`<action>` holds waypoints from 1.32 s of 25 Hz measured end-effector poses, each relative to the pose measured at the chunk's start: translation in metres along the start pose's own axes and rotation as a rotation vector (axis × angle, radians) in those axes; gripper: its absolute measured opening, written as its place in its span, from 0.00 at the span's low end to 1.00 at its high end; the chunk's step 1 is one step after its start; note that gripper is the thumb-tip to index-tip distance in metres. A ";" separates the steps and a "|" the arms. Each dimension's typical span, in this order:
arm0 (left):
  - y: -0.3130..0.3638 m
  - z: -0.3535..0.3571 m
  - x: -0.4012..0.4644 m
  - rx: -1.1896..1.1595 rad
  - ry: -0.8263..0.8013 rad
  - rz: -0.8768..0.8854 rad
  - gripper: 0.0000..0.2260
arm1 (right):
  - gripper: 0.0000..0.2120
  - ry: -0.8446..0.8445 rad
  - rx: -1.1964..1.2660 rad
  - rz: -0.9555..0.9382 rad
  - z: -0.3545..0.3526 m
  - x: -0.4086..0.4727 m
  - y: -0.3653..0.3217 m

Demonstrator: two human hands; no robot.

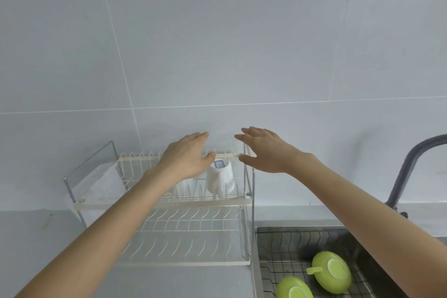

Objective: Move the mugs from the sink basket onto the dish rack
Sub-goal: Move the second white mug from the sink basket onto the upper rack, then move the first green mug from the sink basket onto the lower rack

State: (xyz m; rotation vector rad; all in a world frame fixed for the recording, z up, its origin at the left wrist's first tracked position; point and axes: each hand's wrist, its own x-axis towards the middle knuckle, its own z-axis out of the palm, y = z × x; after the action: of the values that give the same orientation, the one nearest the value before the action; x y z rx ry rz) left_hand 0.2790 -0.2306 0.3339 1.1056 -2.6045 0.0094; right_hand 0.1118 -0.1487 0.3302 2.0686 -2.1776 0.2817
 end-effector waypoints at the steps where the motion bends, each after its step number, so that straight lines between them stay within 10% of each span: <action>1: 0.012 0.000 0.001 -0.002 0.003 0.020 0.24 | 0.27 0.003 0.001 0.020 -0.002 -0.009 0.010; 17: 0.169 0.105 0.002 -0.196 -0.195 0.111 0.26 | 0.29 -0.190 0.213 0.256 0.050 -0.146 0.162; 33: 0.169 0.268 -0.037 -0.565 -0.532 -0.286 0.28 | 0.25 -0.498 0.635 0.443 0.208 -0.171 0.194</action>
State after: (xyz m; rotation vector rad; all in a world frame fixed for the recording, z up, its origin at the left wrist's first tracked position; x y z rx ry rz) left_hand 0.1093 -0.1194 0.0876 1.3647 -2.5537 -1.1459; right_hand -0.0647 -0.0189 0.0807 2.0556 -3.1940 0.6280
